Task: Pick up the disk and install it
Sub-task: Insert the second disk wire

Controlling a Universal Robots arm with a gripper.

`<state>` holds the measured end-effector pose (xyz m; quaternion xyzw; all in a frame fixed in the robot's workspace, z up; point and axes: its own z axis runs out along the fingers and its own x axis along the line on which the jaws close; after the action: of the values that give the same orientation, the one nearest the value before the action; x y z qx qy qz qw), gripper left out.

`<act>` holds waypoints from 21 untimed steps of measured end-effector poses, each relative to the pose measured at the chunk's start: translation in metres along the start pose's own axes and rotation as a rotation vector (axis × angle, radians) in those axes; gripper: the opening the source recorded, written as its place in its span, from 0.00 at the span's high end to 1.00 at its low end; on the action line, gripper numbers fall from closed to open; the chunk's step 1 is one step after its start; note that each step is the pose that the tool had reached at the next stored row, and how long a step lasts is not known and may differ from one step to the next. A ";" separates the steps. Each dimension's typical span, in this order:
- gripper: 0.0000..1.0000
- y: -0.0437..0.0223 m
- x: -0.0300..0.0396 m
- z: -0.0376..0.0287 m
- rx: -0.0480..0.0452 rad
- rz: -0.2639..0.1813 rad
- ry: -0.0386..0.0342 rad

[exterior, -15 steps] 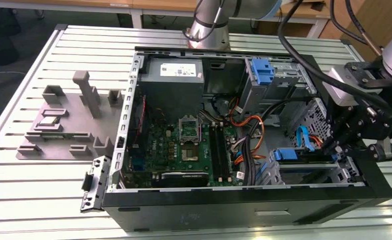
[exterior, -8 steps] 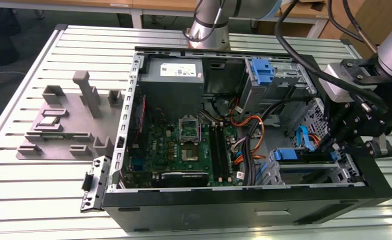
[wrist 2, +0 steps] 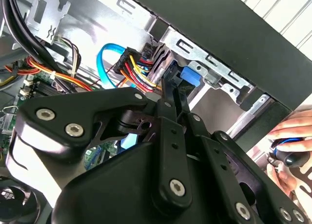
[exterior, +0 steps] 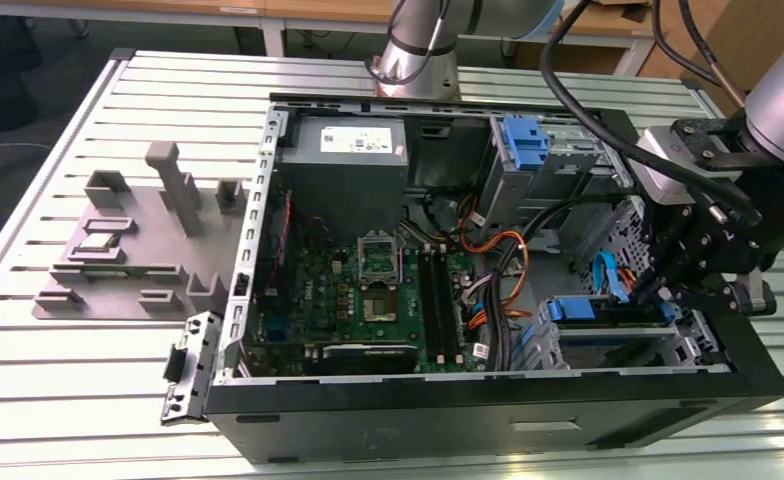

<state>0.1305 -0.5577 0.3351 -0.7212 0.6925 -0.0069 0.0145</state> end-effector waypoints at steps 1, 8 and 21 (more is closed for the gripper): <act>0.84 0.0000 0.0000 0.0000 0.0000 0.000 0.0001; 0.84 0.0013 0.0000 0.0000 0.0001 0.005 0.0002; 0.84 0.0017 -0.0001 0.0005 0.0008 0.075 0.0027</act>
<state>0.1288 -0.5577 0.3346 -0.6948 0.7191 -0.0076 0.0141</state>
